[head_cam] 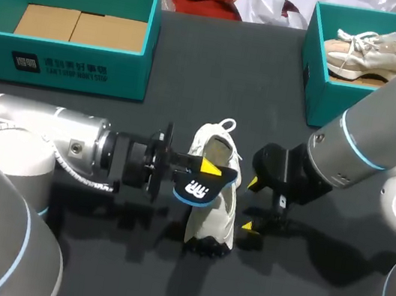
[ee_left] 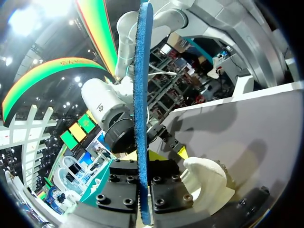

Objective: Take the shoe out of the shoebox, open the shoe tongue, remove and reinsert the insole, then place the shoe into the shoebox

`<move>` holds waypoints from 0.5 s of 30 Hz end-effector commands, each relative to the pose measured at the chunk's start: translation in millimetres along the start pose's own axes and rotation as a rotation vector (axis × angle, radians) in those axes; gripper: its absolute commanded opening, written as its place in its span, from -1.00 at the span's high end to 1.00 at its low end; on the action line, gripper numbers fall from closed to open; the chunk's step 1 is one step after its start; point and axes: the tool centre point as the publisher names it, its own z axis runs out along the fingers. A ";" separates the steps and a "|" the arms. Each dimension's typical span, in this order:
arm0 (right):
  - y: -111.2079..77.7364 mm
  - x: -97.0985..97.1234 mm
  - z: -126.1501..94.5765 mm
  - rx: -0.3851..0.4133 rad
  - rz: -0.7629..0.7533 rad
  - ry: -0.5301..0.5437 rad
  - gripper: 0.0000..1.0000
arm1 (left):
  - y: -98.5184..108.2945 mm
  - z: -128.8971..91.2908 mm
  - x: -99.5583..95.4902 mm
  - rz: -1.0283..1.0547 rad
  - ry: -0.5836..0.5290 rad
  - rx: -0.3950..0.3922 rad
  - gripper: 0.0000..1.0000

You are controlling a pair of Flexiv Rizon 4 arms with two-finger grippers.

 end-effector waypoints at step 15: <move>-0.2 1.1 0.7 0.000 0.000 -0.002 -1.00 | -31.1 -11.6 0.8 -0.048 -0.015 0.039 1.00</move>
